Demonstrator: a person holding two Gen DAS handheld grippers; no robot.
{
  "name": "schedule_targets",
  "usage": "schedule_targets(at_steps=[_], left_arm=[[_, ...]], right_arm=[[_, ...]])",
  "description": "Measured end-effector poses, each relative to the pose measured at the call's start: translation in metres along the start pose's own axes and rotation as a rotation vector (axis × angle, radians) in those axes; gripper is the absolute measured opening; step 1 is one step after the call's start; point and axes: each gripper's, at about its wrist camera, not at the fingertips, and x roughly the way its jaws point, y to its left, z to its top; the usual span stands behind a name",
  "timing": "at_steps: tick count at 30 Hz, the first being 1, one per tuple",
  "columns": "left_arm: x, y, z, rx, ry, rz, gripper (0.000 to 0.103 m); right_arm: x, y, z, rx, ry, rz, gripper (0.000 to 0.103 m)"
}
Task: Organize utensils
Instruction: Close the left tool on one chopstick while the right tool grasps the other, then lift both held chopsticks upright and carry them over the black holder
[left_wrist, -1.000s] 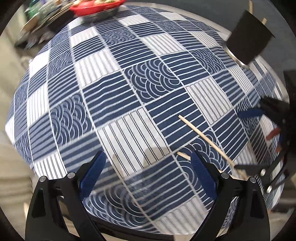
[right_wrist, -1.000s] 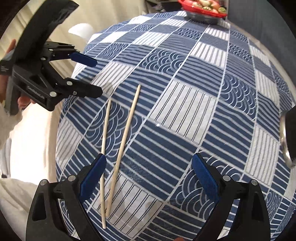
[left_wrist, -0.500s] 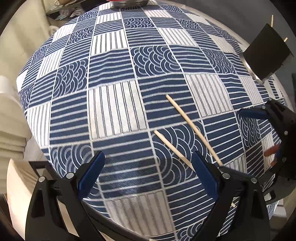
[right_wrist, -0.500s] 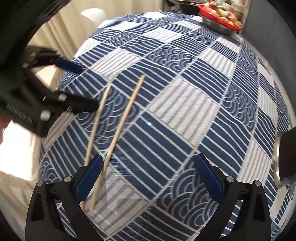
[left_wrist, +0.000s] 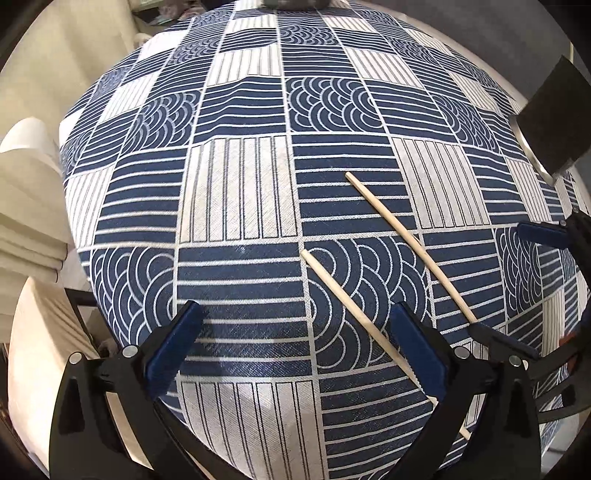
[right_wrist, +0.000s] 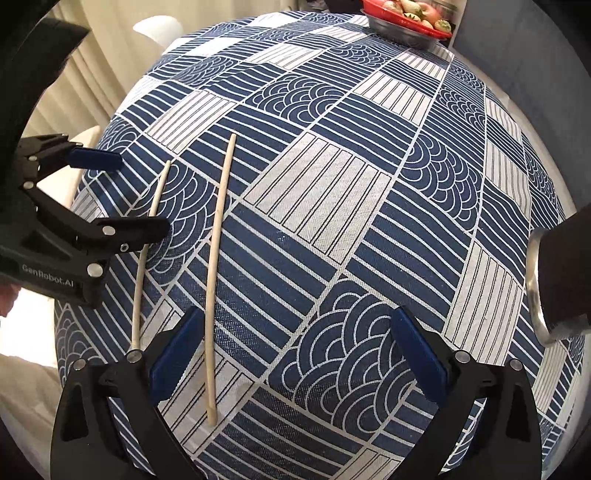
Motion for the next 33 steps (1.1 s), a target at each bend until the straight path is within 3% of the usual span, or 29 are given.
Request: schedule_targets(at_steps=[3, 7, 9, 11, 12, 13, 14, 15, 16, 33], left_arm=[[-0.002, 0.001, -0.005, -0.017, 0.007, 0.006, 0.099], [-0.002, 0.002, -0.012, 0.043, 0.012, -0.011, 0.098], [-0.006, -0.002, -0.009, 0.077, 0.032, -0.020, 0.094], [-0.011, 0.003, -0.011, 0.094, 0.025, -0.024, 0.083], [-0.013, 0.006, -0.012, 0.100, 0.021, -0.027, 0.073], [-0.016, 0.010, -0.012, 0.104, 0.018, -0.030, 0.059], [-0.019, 0.015, -0.010, 0.108, 0.022, -0.035, 0.048], [-0.020, 0.019, -0.008, 0.109, 0.031, -0.043, 0.013], [-0.020, 0.024, -0.006, 0.109, 0.046, -0.049, 0.006], [-0.013, 0.033, 0.051, 0.249, 0.054, -0.095, 0.005]], right_arm=[[0.003, 0.000, 0.004, 0.002, 0.024, -0.001, 0.096], [0.004, 0.000, 0.007, 0.023, 0.037, -0.014, 0.093], [0.000, 0.004, 0.005, 0.015, 0.029, -0.009, 0.082], [-0.008, 0.007, 0.004, 0.004, 0.015, -0.002, 0.042], [-0.010, 0.008, 0.004, 0.002, 0.015, -0.002, 0.029], [-0.011, 0.008, 0.003, -0.002, 0.020, -0.002, 0.008], [-0.012, 0.009, 0.001, -0.005, 0.022, -0.013, 0.006], [-0.013, 0.008, -0.002, -0.002, 0.021, -0.016, 0.006], [-0.014, 0.006, -0.006, 0.017, 0.019, -0.015, 0.006], [-0.057, -0.046, -0.090, 0.466, -0.099, 0.021, 0.005]])
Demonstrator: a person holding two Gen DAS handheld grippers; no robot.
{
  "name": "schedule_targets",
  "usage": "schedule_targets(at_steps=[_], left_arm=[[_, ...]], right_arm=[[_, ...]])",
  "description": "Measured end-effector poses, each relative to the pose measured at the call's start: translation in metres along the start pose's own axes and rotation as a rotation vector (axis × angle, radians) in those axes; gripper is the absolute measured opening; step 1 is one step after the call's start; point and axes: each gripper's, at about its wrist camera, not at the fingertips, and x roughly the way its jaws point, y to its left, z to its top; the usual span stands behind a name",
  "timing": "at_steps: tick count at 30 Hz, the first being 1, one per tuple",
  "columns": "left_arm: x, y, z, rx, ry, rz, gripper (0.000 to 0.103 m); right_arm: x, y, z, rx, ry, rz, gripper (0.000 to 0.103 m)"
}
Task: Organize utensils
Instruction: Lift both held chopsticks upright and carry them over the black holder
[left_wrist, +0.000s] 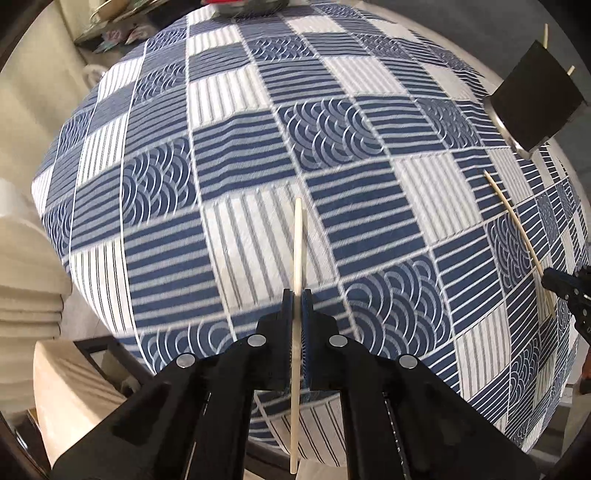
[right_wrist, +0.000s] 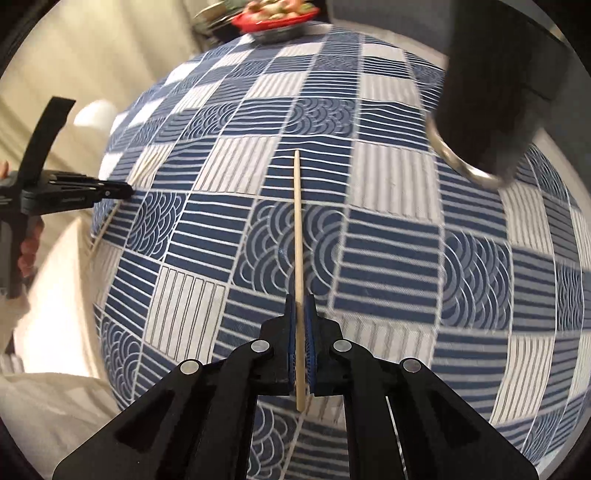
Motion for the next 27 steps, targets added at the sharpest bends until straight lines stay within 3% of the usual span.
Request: schedule_targets(at_steps=[10, 16, 24, 27], left_arm=[[-0.019, -0.013, 0.034, 0.114, -0.040, -0.050, 0.005], [-0.038, -0.031, 0.054, 0.237, -0.080, -0.061, 0.005], [-0.081, -0.059, 0.071, 0.397, -0.171, -0.027, 0.005], [-0.103, -0.076, 0.075, 0.441, -0.217, -0.049, 0.005]], right_arm=[[-0.043, -0.010, -0.015, 0.164, -0.110, -0.038, 0.005], [-0.069, -0.005, -0.017, 0.180, -0.138, -0.143, 0.005], [-0.103, 0.003, -0.016, 0.190, -0.144, -0.204, 0.005], [-0.119, 0.008, -0.012, 0.164, -0.128, -0.232, 0.005]])
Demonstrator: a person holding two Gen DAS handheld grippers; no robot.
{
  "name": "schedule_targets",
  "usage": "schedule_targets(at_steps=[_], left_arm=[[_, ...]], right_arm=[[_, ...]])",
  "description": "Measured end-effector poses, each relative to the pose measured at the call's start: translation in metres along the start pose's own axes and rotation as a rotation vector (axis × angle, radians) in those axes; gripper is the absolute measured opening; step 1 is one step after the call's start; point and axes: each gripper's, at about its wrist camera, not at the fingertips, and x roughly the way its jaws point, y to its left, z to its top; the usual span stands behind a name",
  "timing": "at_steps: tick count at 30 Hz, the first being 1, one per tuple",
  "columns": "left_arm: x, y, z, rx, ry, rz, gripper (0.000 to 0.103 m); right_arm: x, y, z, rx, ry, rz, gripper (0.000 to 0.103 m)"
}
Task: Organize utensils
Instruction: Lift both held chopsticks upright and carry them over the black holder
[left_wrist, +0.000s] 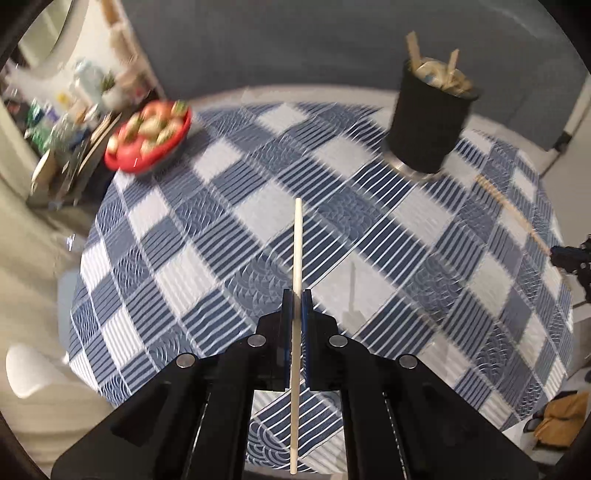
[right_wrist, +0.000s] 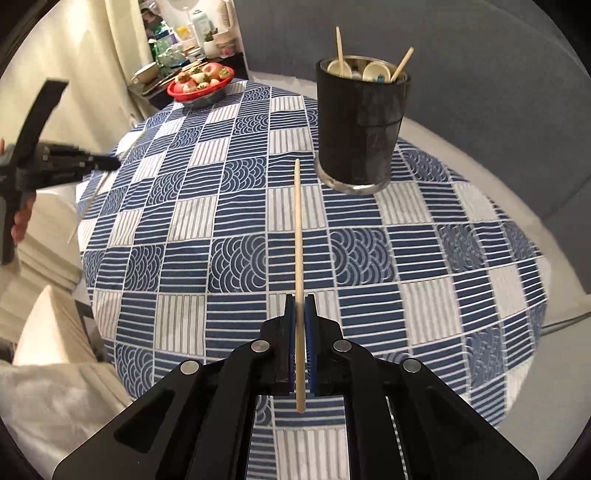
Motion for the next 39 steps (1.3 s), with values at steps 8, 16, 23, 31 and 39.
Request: schedule_targets(at_steps=[8, 16, 23, 31, 39], left_arm=[[-0.033, -0.027, 0.054, 0.075, -0.125, -0.057, 0.005], [-0.040, -0.025, 0.106, 0.111, -0.189, -0.102, 0.005], [-0.041, -0.023, 0.138, 0.173, -0.226, -0.175, 0.005], [-0.035, -0.016, 0.176, 0.192, -0.268, -0.261, 0.005], [-0.027, -0.006, 0.195, 0.222, -0.288, -0.297, 0.005]], right_arm=[[-0.037, -0.004, 0.025, -0.083, 0.021, -0.113, 0.005], [-0.054, -0.004, 0.067, -0.156, 0.076, -0.150, 0.003], [-0.060, -0.007, 0.093, -0.086, 0.037, -0.167, 0.002], [-0.066, -0.009, 0.135, -0.017, -0.064, -0.187, 0.001], [-0.039, -0.006, 0.145, 0.002, -0.021, -0.177, 0.004]])
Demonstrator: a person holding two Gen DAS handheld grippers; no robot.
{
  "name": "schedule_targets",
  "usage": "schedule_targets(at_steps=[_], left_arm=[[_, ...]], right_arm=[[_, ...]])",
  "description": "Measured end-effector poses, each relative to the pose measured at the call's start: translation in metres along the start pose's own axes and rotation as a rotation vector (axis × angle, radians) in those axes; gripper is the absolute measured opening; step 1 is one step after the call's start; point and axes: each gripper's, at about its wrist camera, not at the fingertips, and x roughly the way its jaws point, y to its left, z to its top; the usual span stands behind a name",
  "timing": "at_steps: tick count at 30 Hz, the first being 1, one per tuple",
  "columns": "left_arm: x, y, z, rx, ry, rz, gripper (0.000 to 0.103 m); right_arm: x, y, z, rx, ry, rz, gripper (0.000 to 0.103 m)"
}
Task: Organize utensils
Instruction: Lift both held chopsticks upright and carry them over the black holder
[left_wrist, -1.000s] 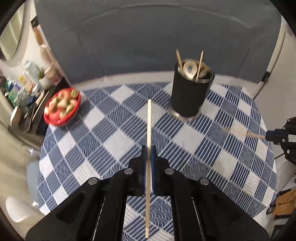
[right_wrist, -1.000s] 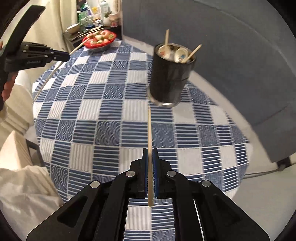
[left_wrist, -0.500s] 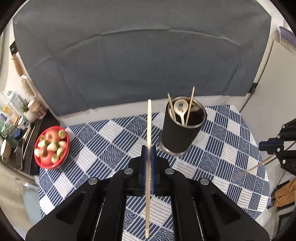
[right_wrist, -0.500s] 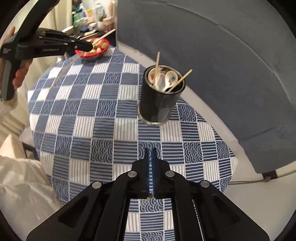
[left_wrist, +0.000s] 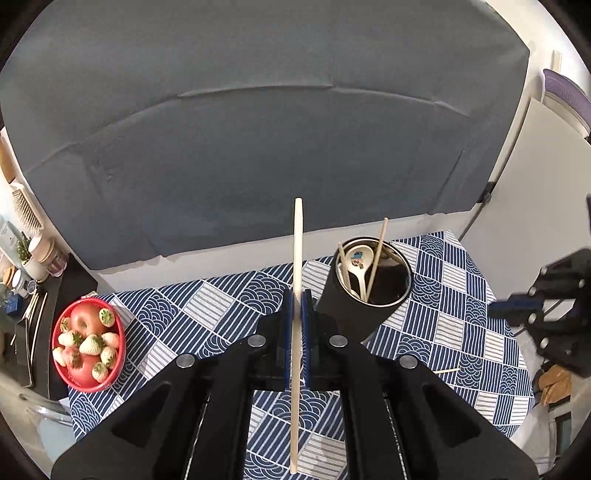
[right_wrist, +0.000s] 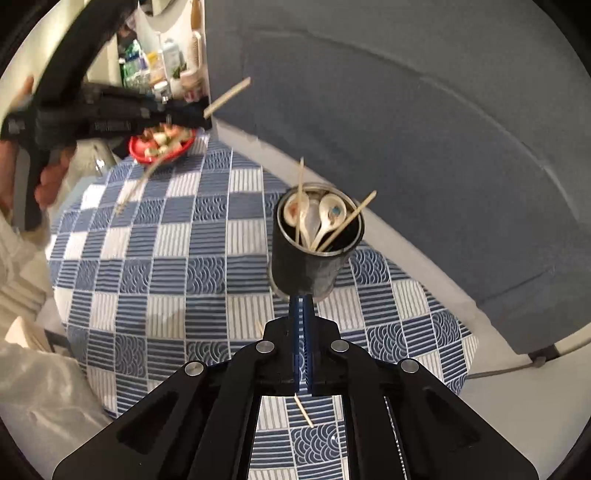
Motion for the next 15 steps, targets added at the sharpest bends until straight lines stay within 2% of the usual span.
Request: schedule_targets(at_steps=[4, 6, 8, 15], left_arm=[[0.008, 0.008, 0.000, -0.002, 0.007, -0.014, 0.005], [0.011, 0.010, -0.001, -0.004, 0.010, -0.018, 0.005], [0.013, 0.013, -0.003, -0.004, 0.016, -0.014, 0.005], [0.018, 0.018, -0.008, -0.014, 0.039, 0.005, 0.005]], right_arm=[[0.026, 0.003, -0.014, 0.007, 0.049, 0.024, 0.005], [0.041, 0.005, -0.023, 0.006, 0.076, 0.038, 0.013], [0.064, 0.008, -0.034, 0.007, 0.113, 0.061, 0.025], [0.142, 0.018, -0.071, -0.001, 0.220, 0.082, 0.025]])
